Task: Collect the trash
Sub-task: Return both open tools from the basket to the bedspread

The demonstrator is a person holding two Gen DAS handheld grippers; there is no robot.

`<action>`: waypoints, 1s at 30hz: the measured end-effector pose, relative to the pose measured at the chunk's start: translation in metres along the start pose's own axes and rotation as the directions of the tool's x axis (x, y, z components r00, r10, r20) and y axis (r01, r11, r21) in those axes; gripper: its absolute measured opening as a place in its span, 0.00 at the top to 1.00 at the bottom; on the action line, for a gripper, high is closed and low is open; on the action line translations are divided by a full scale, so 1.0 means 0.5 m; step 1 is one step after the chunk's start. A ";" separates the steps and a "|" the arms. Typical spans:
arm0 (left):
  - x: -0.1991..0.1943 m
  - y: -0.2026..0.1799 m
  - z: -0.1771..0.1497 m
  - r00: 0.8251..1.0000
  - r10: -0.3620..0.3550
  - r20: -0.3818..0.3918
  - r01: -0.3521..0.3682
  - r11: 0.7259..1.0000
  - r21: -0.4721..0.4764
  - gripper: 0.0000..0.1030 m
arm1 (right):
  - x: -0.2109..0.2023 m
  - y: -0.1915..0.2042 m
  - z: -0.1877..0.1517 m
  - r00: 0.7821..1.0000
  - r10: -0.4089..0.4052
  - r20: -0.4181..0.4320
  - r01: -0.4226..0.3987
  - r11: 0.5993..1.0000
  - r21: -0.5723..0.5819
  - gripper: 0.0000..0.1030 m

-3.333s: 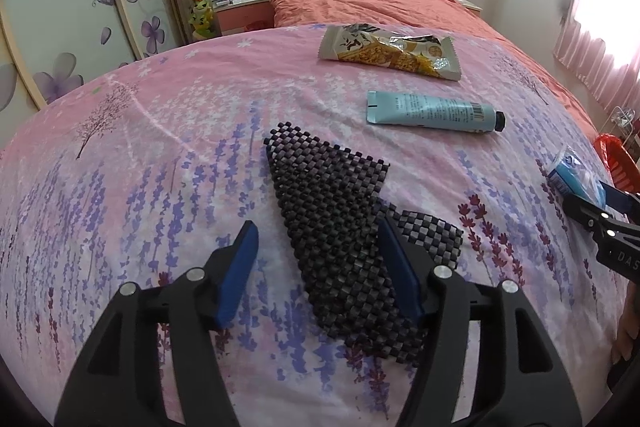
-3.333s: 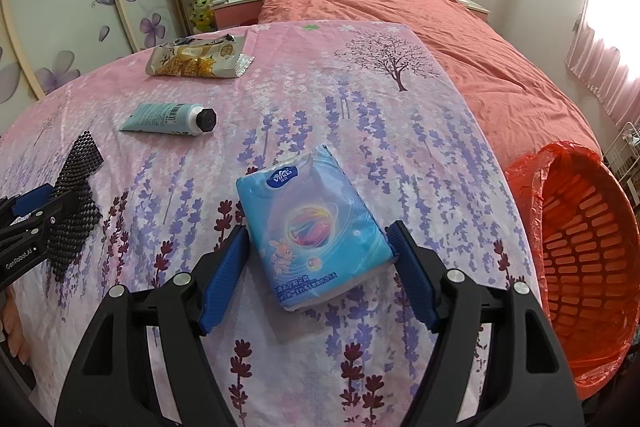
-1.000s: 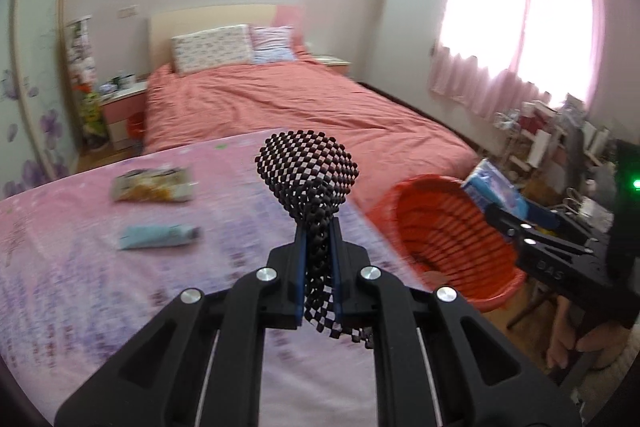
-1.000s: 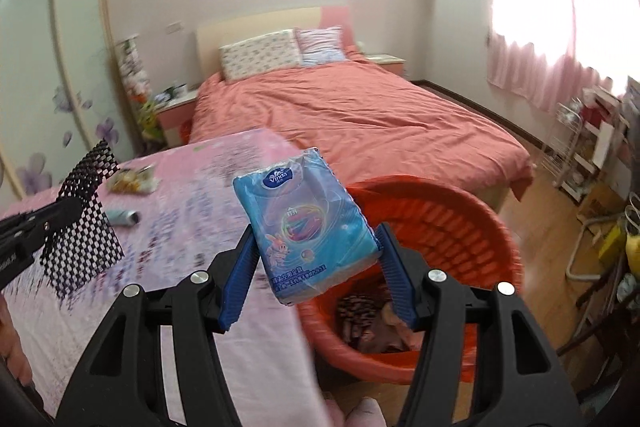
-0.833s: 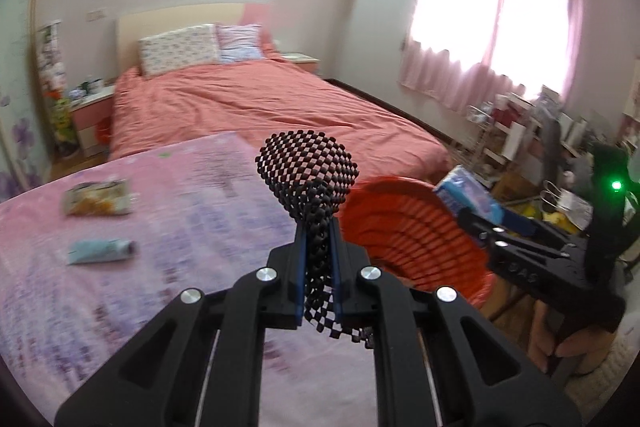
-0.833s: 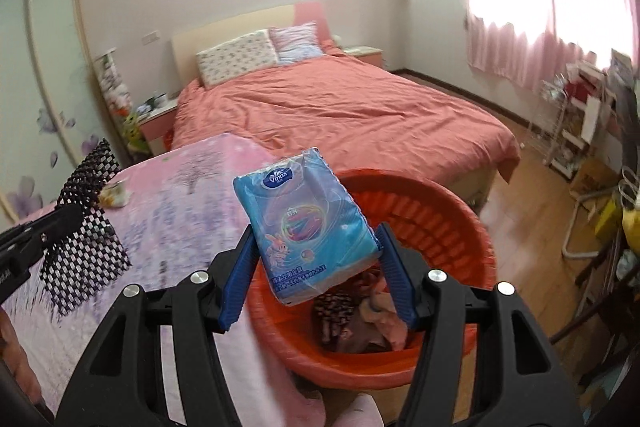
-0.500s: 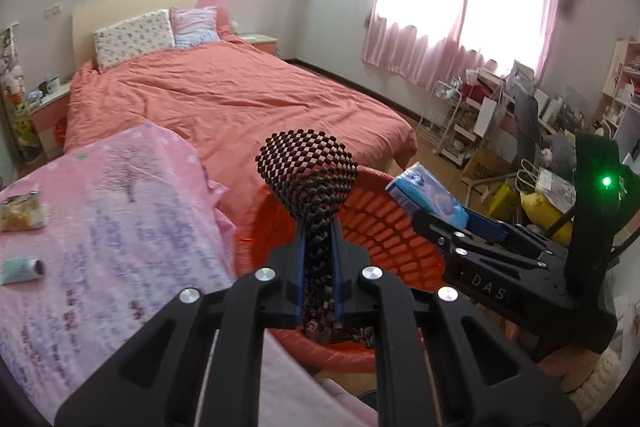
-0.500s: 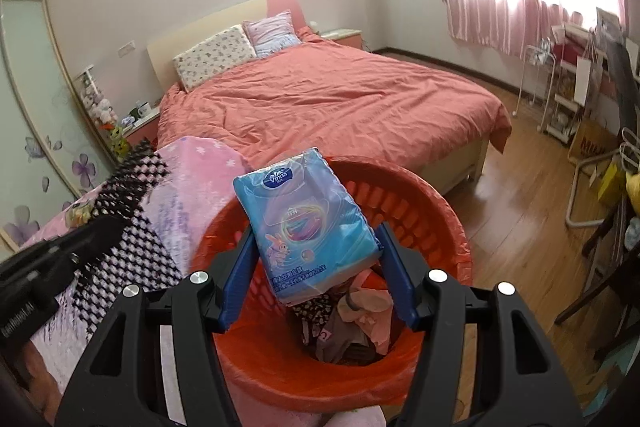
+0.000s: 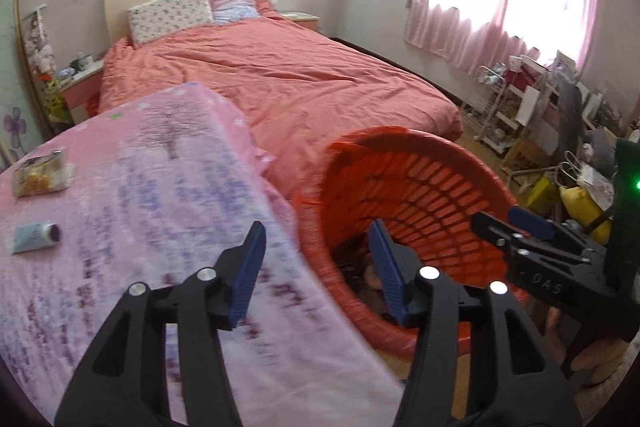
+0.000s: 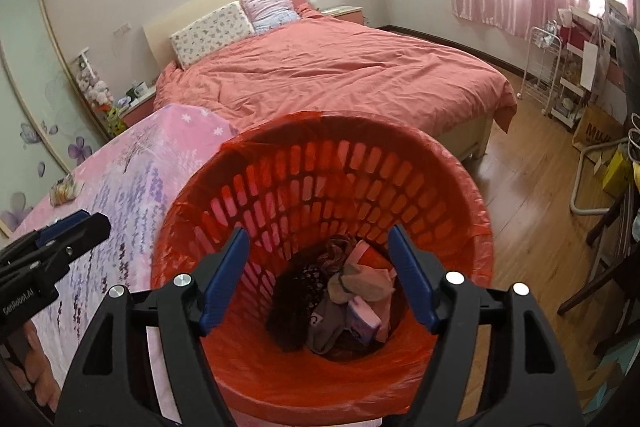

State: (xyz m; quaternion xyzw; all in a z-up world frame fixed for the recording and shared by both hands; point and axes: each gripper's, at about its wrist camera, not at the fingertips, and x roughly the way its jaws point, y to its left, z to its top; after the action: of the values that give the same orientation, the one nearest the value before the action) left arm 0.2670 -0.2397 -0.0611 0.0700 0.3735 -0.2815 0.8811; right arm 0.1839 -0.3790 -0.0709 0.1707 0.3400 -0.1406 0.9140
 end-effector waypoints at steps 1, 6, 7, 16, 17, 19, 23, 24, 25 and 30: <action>-0.010 0.016 -0.005 1.000 0.015 0.007 -0.015 1.000 -0.004 0.45 | -0.003 0.012 0.001 1.000 0.005 0.000 -0.005 1.000 -0.014 0.31; -0.059 0.109 -0.026 0.995 0.099 0.032 -0.099 0.995 -0.028 0.40 | -0.005 0.072 0.001 0.999 0.047 -0.005 -0.047 0.996 -0.077 0.31; -0.074 0.142 -0.037 0.991 0.126 0.033 -0.125 0.991 -0.040 0.39 | -0.004 0.092 0.000 0.998 0.061 -0.009 -0.061 0.994 -0.092 0.31; -0.178 0.409 -0.131 0.948 0.319 -0.008 -0.314 0.930 -0.189 0.37 | 0.047 0.329 -0.030 0.975 0.196 -0.102 -0.216 0.943 -0.253 0.31; -0.188 0.432 -0.139 0.942 0.335 -0.013 -0.330 0.922 -0.203 0.37 | 0.056 0.360 -0.037 0.971 0.211 -0.116 -0.235 0.935 -0.267 0.31; -0.210 0.488 -0.157 0.928 0.371 -0.026 -0.367 0.899 -0.238 0.36 | 0.074 0.415 -0.047 0.962 0.232 -0.144 -0.266 0.918 -0.293 0.31; -0.241 0.575 -0.181 0.904 0.425 -0.050 -0.420 0.859 -0.293 0.34 | 0.114 0.520 -0.057 0.948 0.258 -0.185 -0.307 0.891 -0.333 0.31; -0.246 0.592 -0.185 0.900 0.432 -0.055 -0.427 0.851 -0.304 0.34 | 0.125 0.547 -0.056 0.946 0.261 -0.191 -0.314 0.885 -0.343 0.31; -0.250 0.611 -0.190 0.895 0.441 -0.061 -0.437 0.843 -0.315 0.33 | 0.133 0.571 -0.056 0.945 0.263 -0.193 -0.317 0.880 -0.354 0.31; -0.246 0.687 -0.210 0.887 0.448 -0.114 -0.457 0.812 -0.363 0.33 | 0.164 0.668 -0.054 0.946 0.258 -0.199 -0.321 0.836 -0.445 0.31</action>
State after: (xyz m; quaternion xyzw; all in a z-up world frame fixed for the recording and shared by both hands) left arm 0.3213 0.1356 -0.0798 -0.0122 0.4036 0.0147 0.9147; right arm 0.3526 -0.0785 -0.0726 0.0014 0.3931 0.0980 0.9143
